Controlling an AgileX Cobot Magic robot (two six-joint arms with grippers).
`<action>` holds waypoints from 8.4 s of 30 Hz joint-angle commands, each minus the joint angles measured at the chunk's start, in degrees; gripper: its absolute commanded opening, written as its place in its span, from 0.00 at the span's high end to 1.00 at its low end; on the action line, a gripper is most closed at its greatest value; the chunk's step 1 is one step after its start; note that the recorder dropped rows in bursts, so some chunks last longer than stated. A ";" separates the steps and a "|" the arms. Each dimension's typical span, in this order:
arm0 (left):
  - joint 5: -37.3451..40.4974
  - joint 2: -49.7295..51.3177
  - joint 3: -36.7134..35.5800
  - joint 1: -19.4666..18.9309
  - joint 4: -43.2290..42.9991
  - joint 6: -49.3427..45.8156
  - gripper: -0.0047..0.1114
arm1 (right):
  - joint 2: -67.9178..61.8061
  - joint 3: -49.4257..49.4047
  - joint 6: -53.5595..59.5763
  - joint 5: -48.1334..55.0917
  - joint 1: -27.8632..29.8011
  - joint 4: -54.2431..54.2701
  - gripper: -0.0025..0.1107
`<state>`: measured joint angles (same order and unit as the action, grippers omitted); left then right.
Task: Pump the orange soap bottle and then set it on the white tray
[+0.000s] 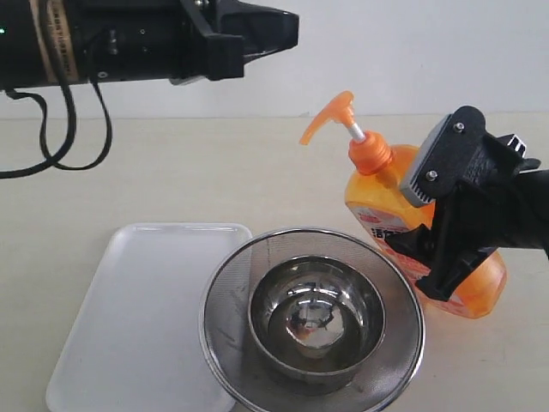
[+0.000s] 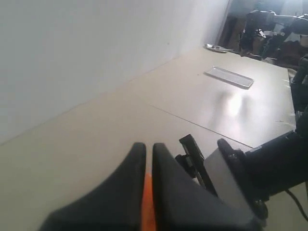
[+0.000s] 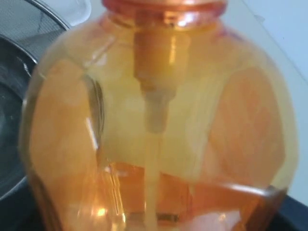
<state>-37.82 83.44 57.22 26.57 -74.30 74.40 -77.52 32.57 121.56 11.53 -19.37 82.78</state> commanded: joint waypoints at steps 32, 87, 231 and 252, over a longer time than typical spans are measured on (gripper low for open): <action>-0.09 9.87 6.51 2.78 -9.48 9.59 0.92 | 2.95 -2.62 0.27 3.30 0.44 0.15 0.98; -2.91 11.93 7.51 2.78 -24.06 18.90 0.92 | 2.95 -2.62 0.29 1.79 0.44 0.15 0.98; 18.77 -5.28 -27.31 18.60 -15.61 16.85 0.92 | 14.27 11.60 -2.65 -26.63 0.44 17.17 0.98; 34.68 -15.09 -27.18 18.60 -18.47 13.75 0.92 | 44.19 -23.34 -75.58 -28.34 0.44 -40.92 0.98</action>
<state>-4.91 68.69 29.64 44.67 -92.74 88.75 -34.07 11.16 63.64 -14.01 -19.03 62.32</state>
